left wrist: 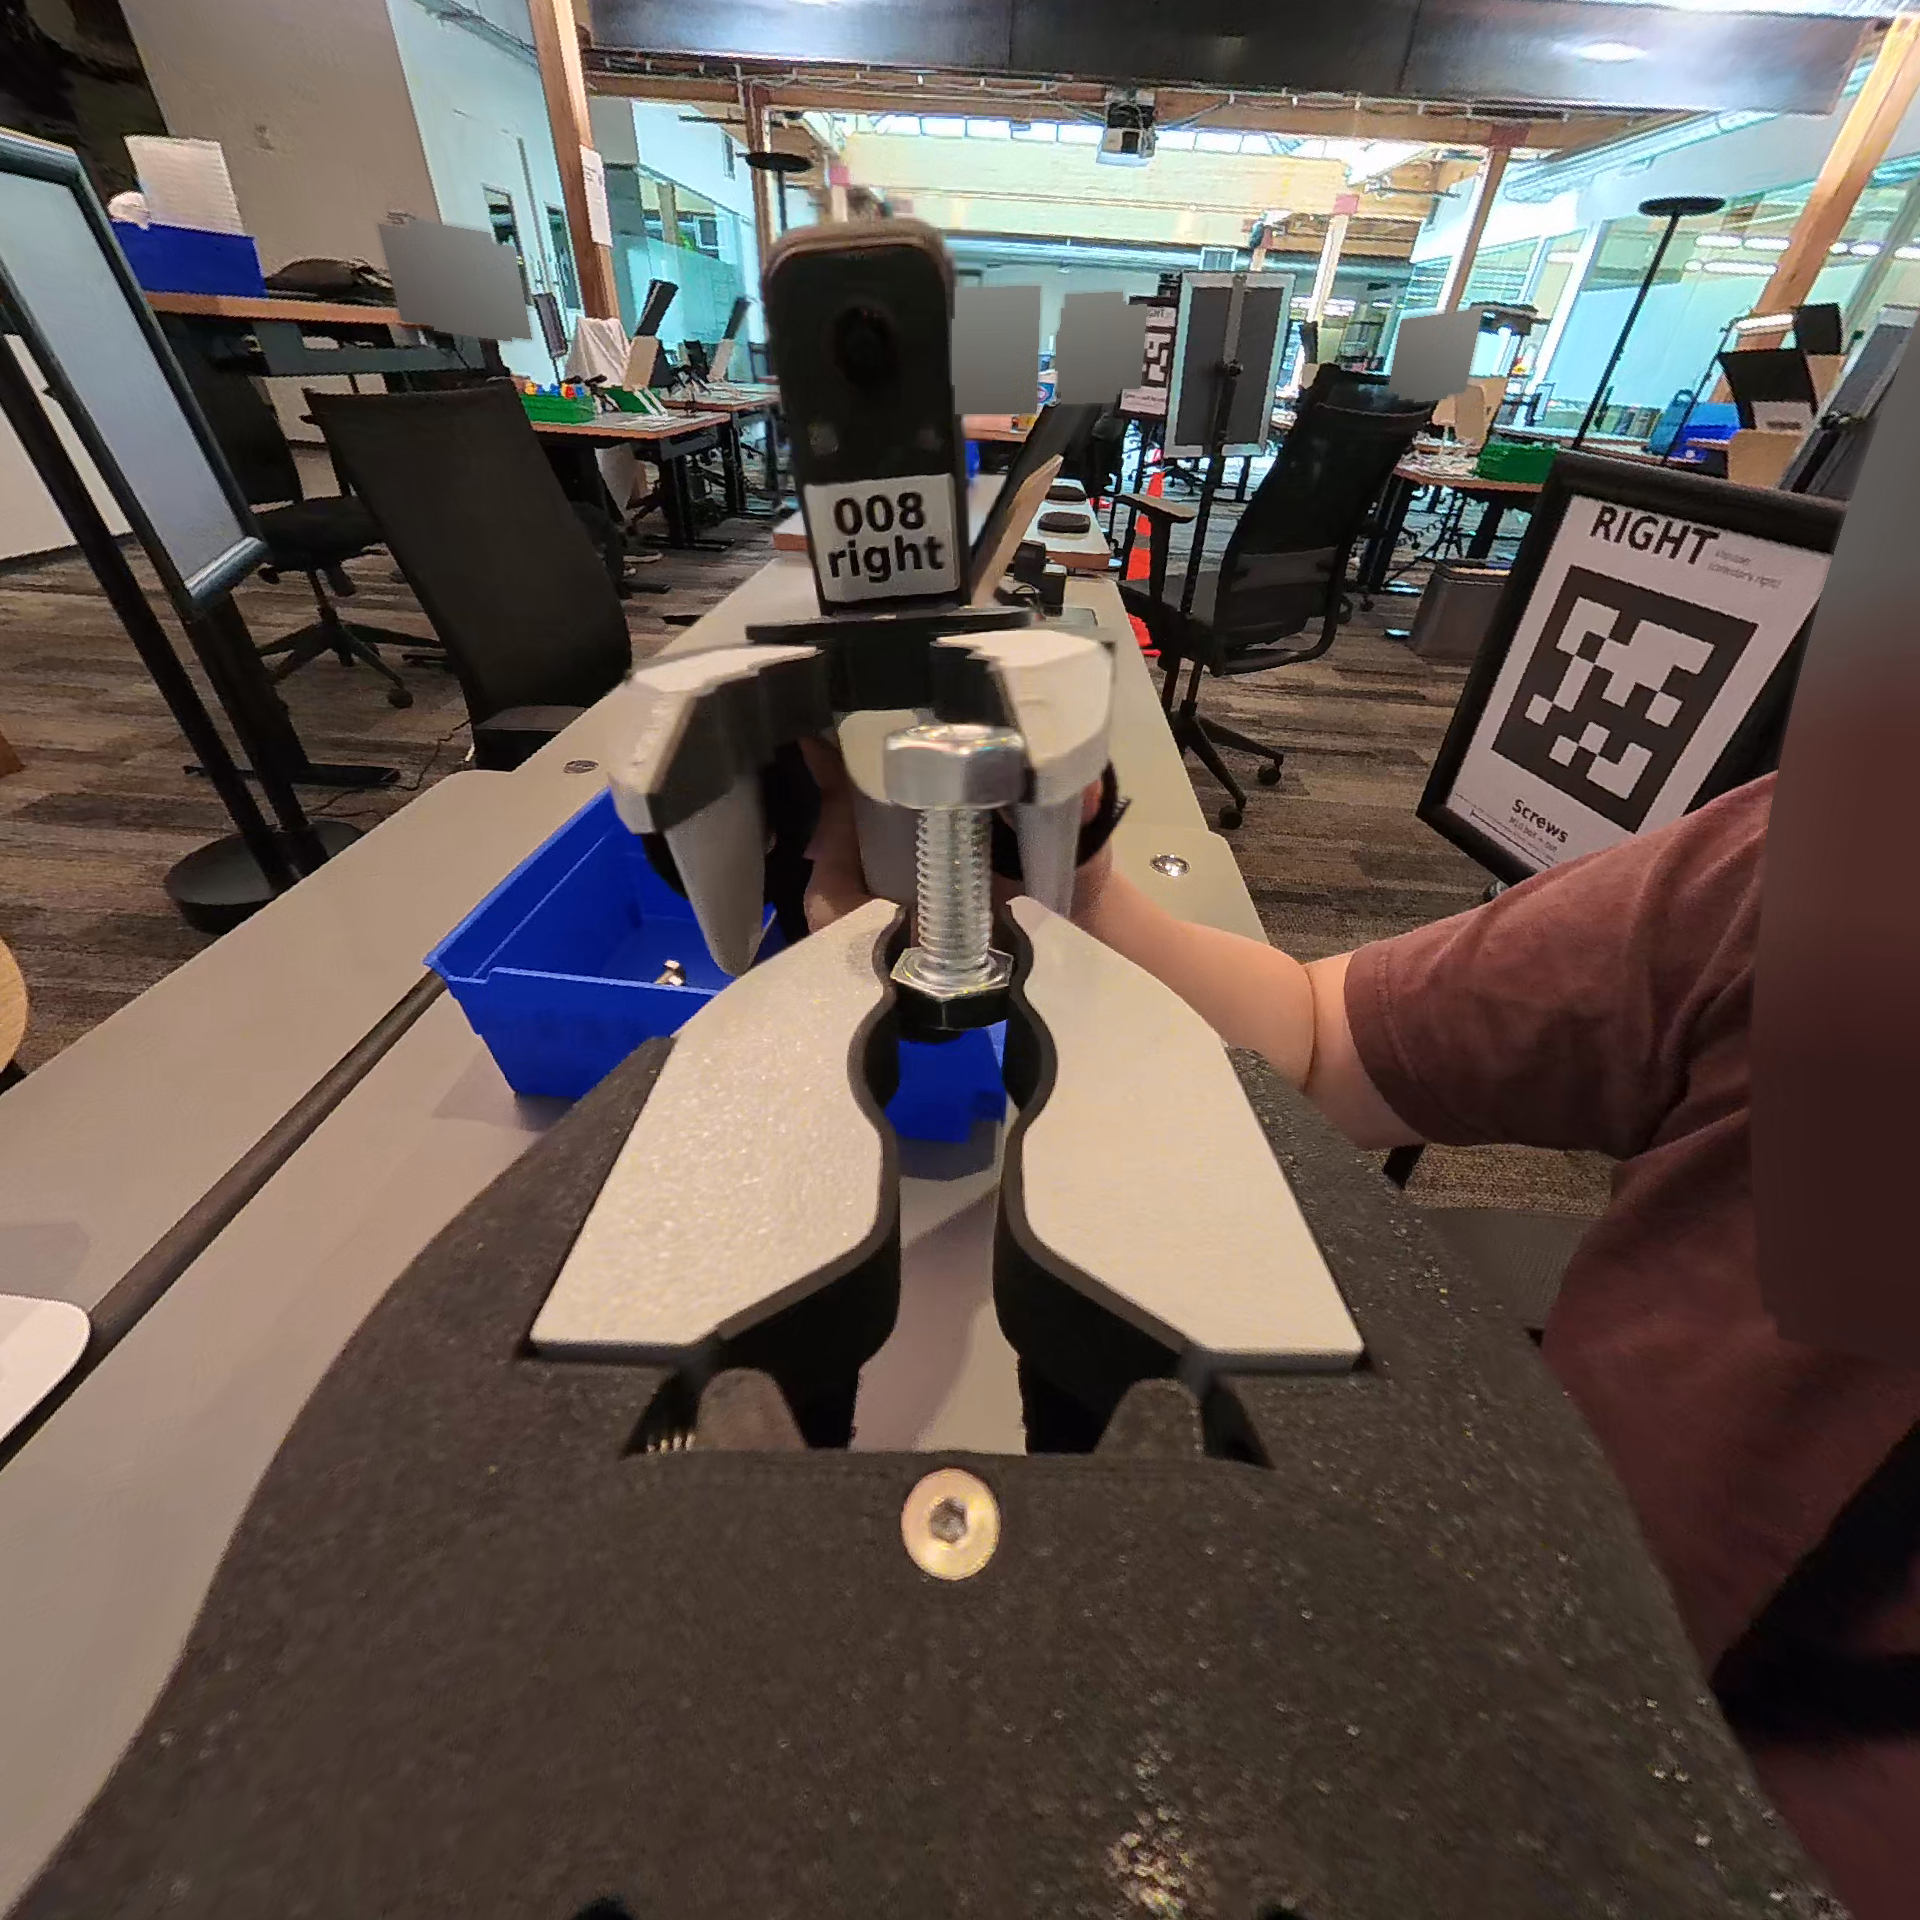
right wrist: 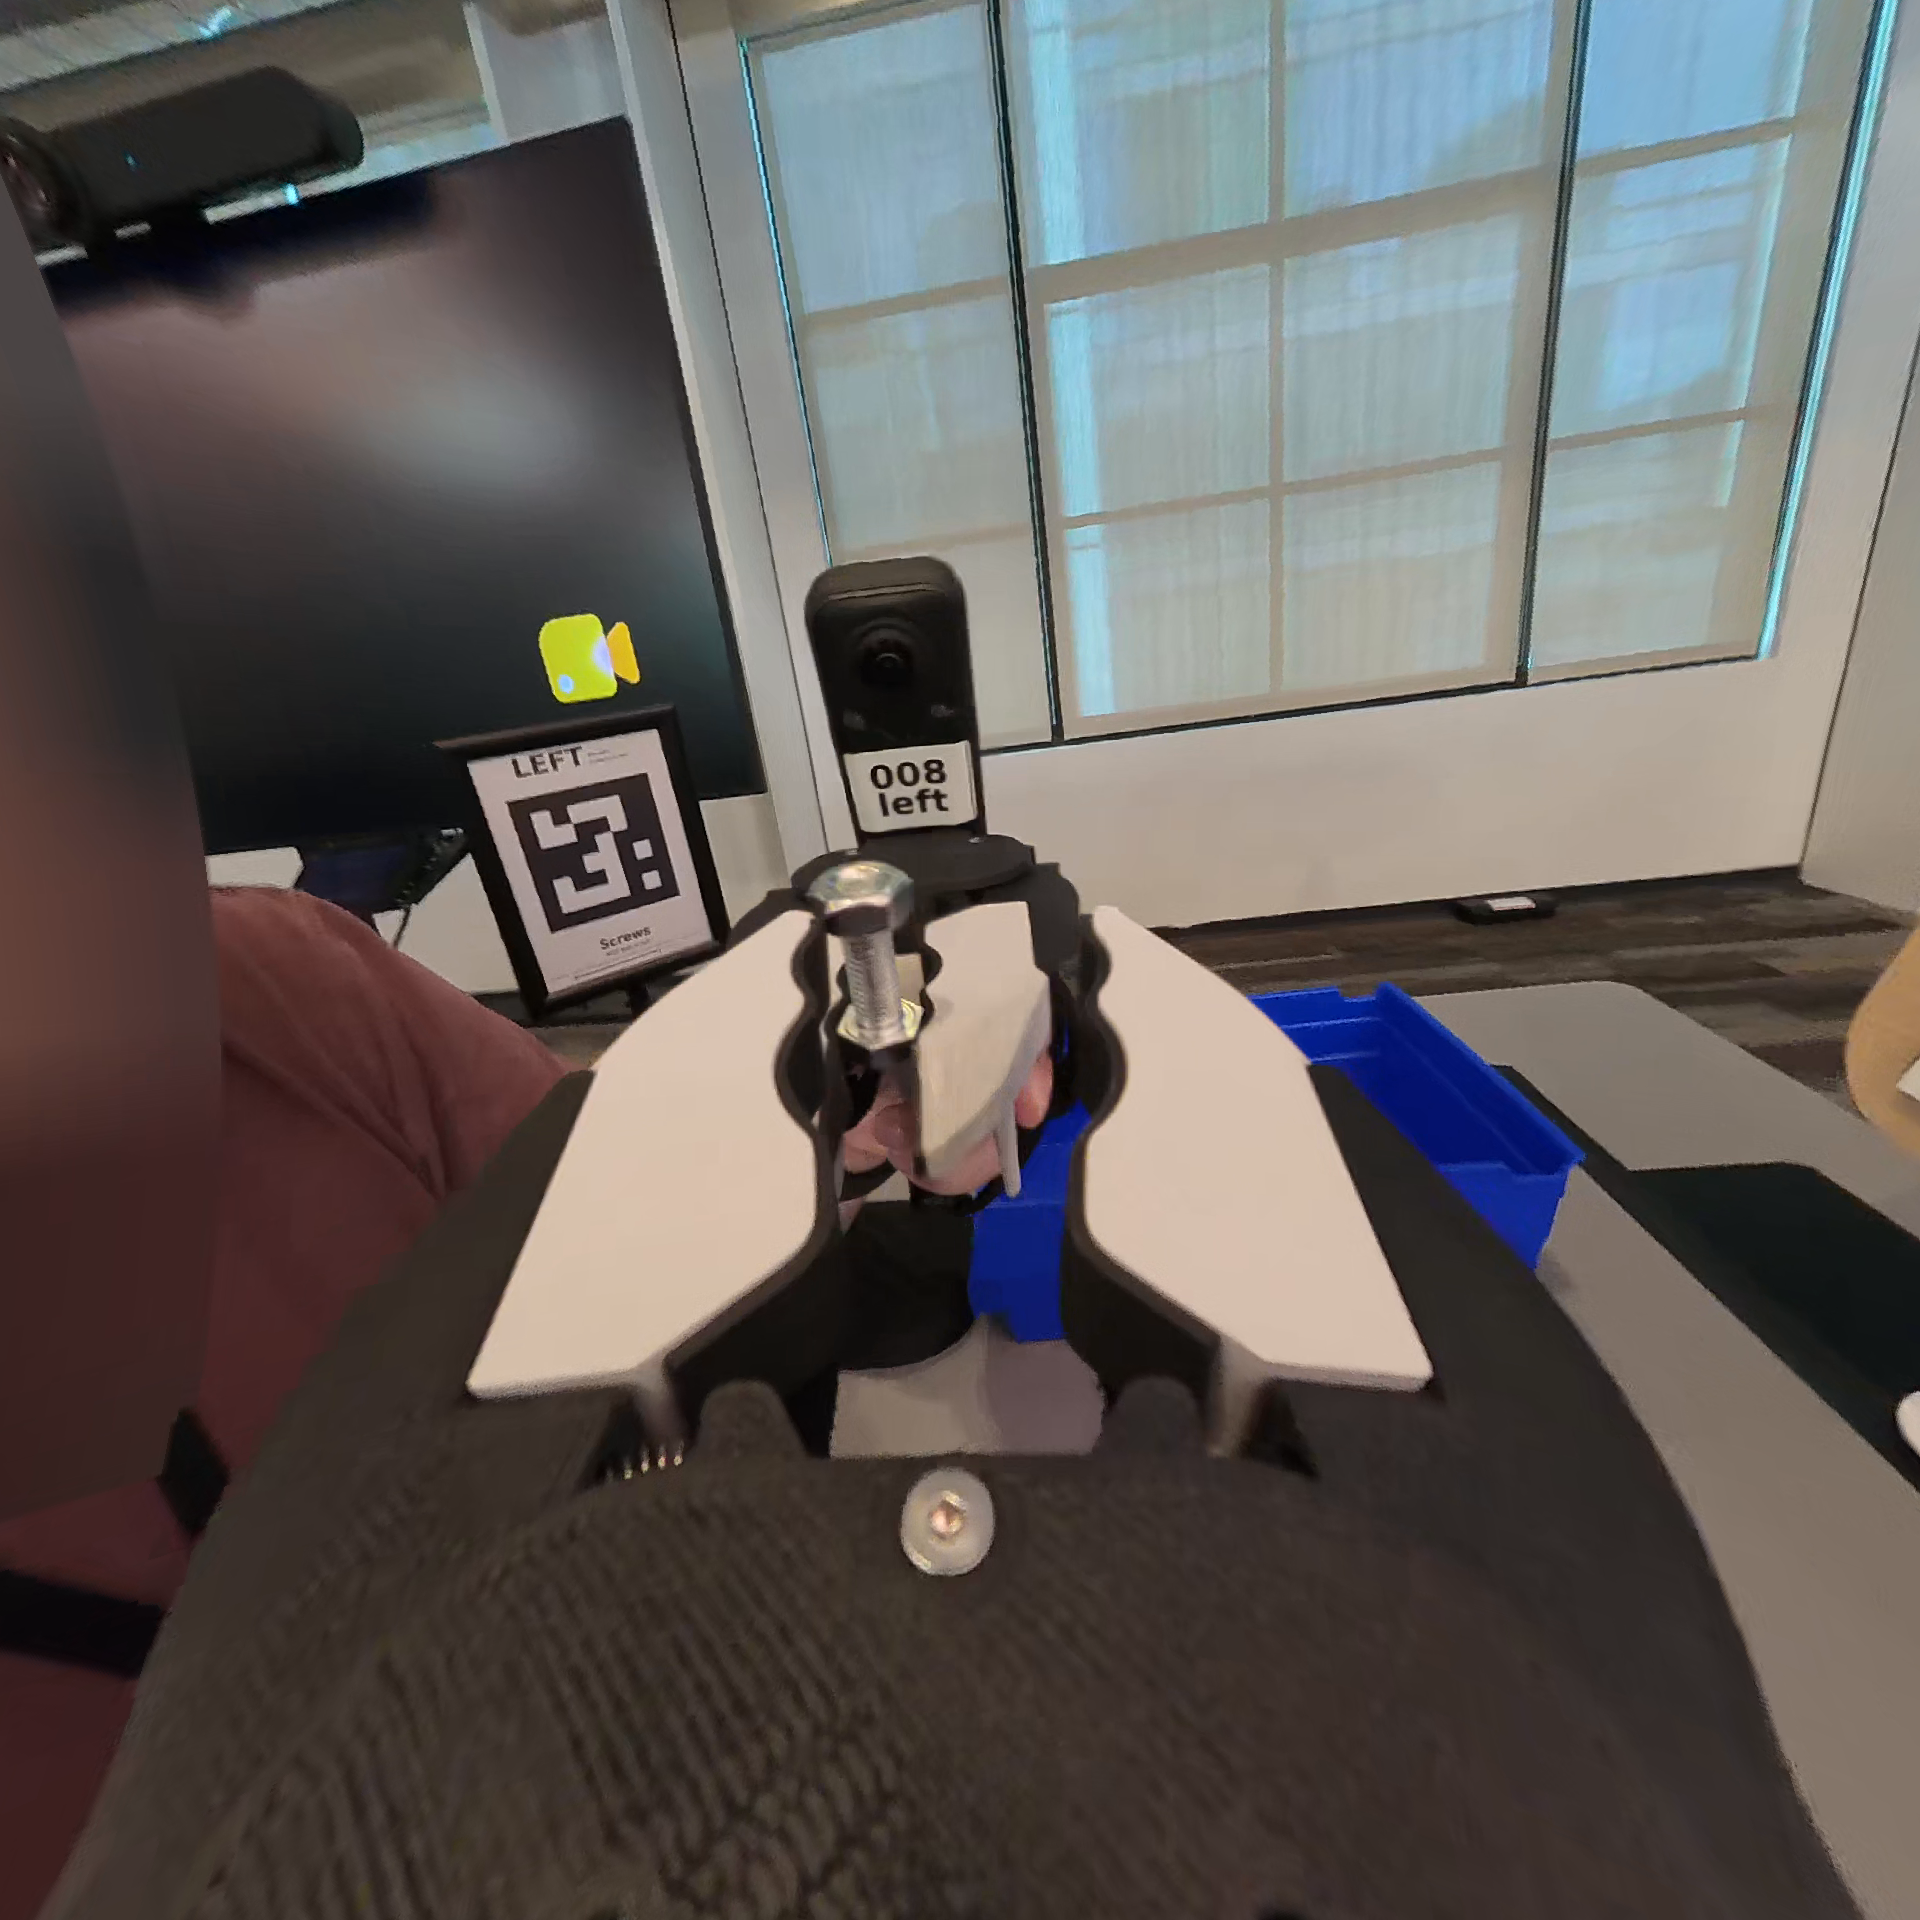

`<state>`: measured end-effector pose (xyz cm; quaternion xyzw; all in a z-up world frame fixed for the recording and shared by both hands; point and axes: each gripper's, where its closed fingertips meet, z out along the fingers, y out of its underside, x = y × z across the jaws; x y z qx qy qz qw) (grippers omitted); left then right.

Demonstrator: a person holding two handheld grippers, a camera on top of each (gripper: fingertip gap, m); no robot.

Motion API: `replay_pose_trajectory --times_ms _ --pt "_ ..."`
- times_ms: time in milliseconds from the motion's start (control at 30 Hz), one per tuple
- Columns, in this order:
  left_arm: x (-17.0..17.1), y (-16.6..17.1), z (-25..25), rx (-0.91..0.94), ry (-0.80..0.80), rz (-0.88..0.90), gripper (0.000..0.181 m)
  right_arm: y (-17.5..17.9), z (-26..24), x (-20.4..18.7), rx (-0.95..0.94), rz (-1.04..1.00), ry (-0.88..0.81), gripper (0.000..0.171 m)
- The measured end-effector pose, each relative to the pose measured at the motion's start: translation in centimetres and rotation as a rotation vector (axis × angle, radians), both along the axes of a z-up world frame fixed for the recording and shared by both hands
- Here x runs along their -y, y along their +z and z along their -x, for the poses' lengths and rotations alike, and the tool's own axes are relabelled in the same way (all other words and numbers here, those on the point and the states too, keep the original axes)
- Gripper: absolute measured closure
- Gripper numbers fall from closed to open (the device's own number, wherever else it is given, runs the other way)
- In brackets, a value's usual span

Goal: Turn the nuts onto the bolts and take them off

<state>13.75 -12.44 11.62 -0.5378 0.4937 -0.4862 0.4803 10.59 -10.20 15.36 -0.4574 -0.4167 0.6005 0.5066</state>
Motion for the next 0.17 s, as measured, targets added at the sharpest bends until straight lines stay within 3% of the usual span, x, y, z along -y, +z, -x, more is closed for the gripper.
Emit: replay_pose_trajectory --times_ms 167 --pt "-0.1 0.3 0.3 0.013 -0.001 0.006 0.166 0.4 -0.4 0.6 -0.007 -0.01 0.035 0.127"
